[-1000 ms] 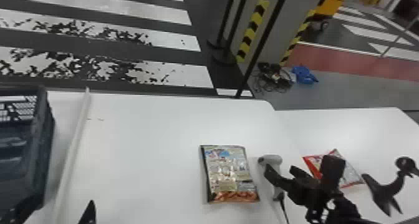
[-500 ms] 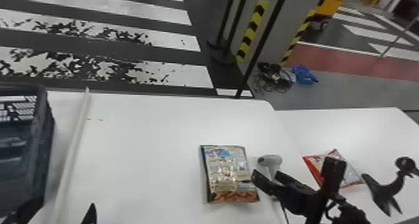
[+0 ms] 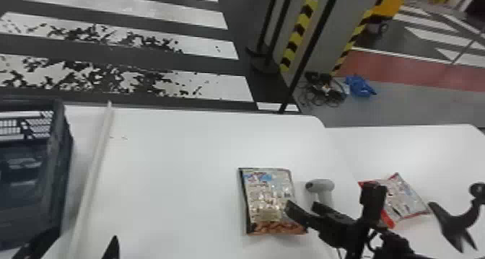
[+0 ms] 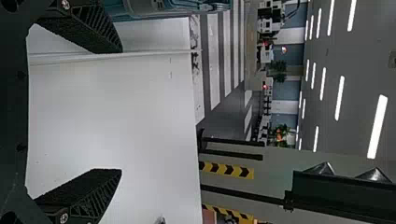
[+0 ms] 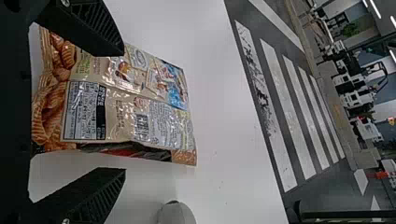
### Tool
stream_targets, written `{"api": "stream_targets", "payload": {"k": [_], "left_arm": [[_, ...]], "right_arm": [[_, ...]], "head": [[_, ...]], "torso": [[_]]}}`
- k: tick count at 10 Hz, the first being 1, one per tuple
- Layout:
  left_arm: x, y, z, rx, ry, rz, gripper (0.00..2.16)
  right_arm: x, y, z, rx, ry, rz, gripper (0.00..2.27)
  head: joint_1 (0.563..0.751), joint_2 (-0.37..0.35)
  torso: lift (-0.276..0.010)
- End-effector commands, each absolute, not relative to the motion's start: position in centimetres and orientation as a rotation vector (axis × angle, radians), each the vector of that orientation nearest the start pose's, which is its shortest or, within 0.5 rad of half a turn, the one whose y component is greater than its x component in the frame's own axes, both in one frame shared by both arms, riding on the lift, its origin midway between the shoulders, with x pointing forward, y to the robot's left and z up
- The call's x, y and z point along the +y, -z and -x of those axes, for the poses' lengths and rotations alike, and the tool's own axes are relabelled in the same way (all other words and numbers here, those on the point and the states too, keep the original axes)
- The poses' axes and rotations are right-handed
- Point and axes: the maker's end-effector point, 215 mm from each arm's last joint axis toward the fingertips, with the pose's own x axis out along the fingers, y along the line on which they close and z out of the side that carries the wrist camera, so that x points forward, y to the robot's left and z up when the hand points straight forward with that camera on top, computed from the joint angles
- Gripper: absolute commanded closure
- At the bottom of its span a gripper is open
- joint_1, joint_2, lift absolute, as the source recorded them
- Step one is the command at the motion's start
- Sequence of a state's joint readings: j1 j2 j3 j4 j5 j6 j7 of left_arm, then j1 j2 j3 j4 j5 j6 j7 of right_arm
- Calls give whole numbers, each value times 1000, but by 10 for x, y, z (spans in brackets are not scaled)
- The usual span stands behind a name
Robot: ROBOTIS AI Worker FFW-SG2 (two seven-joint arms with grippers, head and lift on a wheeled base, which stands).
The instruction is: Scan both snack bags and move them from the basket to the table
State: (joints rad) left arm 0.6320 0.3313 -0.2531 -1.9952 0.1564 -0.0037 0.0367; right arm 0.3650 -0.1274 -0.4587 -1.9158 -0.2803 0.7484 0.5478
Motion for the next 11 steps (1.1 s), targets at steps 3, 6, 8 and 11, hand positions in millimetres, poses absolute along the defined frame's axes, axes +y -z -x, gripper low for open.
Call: {"api": "stream_targets", "payload": {"k": [3,6,8,11], "left_arm": [[138,446,-355,278,325,-11,80],[137,445,-356,276,327,-9,80],[137,443,-357,272,327,-8,80],[136,443,-358,270,328,-8,80]], "right_arm": [[-368,505,-410,653,-160,-336,29],[-363,526,-404,739,-189,-399,76],[-358,530,-404,779,-227,-451,2111],[-352,522,-405,759,-266,-439,2250]], "head": [[695,-329],[695,-330],[695,-326],[695,-320]], "torso": [[-98],[-98],[-98],[-98]]}}
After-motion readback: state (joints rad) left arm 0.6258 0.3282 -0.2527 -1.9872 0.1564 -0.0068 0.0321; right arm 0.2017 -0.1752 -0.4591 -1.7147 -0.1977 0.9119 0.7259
